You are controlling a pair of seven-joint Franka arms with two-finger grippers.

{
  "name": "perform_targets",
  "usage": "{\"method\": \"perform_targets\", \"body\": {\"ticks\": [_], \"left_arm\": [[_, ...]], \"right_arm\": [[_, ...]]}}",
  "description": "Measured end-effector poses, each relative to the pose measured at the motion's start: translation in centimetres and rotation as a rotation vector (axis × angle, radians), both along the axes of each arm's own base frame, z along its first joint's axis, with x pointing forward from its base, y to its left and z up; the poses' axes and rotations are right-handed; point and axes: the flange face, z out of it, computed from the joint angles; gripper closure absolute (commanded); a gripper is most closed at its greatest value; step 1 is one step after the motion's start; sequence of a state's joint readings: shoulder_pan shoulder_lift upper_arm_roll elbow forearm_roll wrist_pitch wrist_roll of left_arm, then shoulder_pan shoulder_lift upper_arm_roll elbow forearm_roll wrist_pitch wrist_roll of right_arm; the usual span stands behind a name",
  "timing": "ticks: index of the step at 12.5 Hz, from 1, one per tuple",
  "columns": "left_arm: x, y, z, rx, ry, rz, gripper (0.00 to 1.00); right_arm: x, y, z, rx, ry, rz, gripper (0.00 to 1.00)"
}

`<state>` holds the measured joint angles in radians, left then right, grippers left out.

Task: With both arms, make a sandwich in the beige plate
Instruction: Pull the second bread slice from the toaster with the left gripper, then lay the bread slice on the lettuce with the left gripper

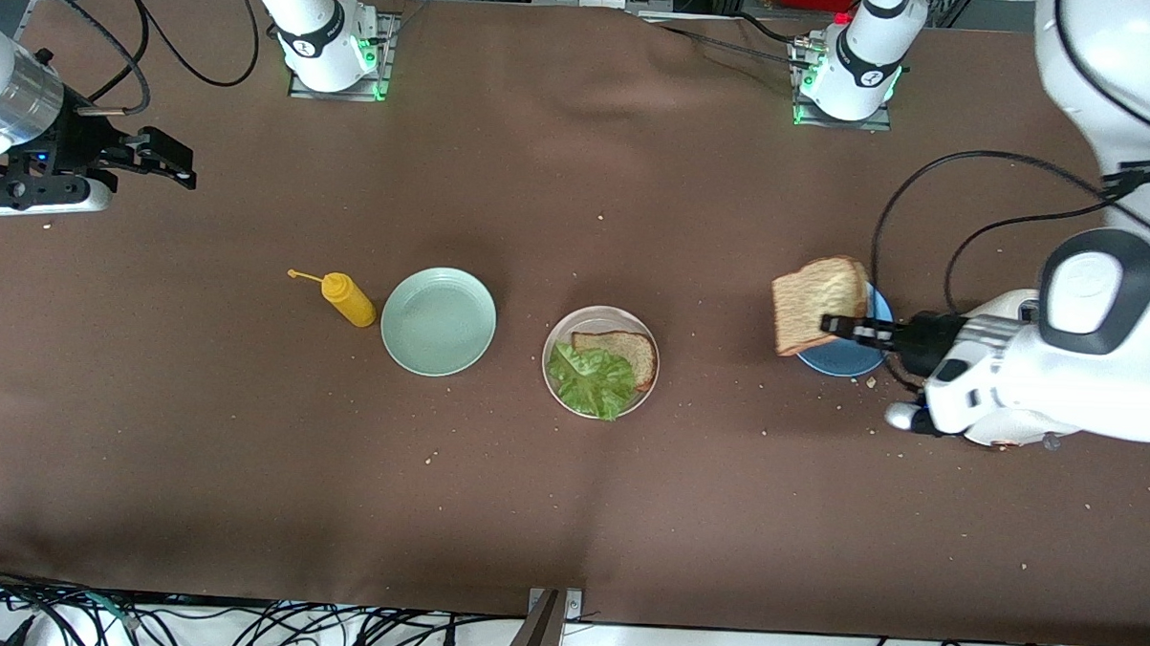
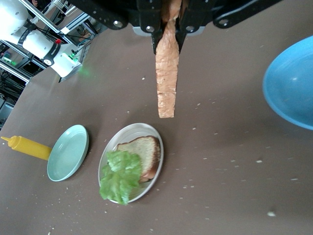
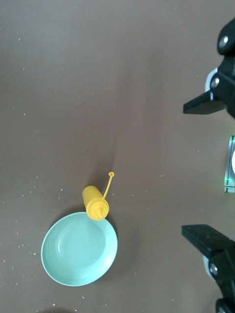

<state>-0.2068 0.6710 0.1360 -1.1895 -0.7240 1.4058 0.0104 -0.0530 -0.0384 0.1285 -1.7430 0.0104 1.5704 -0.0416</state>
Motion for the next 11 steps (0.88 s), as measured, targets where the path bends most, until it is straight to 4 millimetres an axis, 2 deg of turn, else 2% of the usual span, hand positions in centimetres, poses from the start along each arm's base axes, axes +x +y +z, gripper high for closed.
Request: {"method": "perform_targets", "body": {"ticks": [2, 3, 5, 8, 11], "left_arm": [[-0.4, -8.8, -2.2, -0.018, -0.001, 0.051, 1.0], [-0.6, -12.2, -2.6, -0.035, -0.022, 0.094, 1.0], [-1.1, -17.2, -4.0, -0.056, -0.053, 0.174, 1.0], [-2.0, -21.7, -7.3, -0.028, -0.08, 0.231, 1.0], [-2.6, -23.7, -9.9, -0.006, -0.097, 0.245, 1.0]], "right_arm": [[-0.4, 1.4, -0.9, -0.004, 0.048, 0.024, 0.0], [-0.4, 1.5, -1.3, -0.005, 0.056, 0.027, 0.0], [-0.3, 1.7, -1.5, -0.003, 0.06, 0.031, 0.0], [-0.6, 4.4, -1.5, -0.005, 0.054, 0.078, 0.0], [-0.6, 4.9, -1.5, -0.005, 0.055, 0.085, 0.0]]}}
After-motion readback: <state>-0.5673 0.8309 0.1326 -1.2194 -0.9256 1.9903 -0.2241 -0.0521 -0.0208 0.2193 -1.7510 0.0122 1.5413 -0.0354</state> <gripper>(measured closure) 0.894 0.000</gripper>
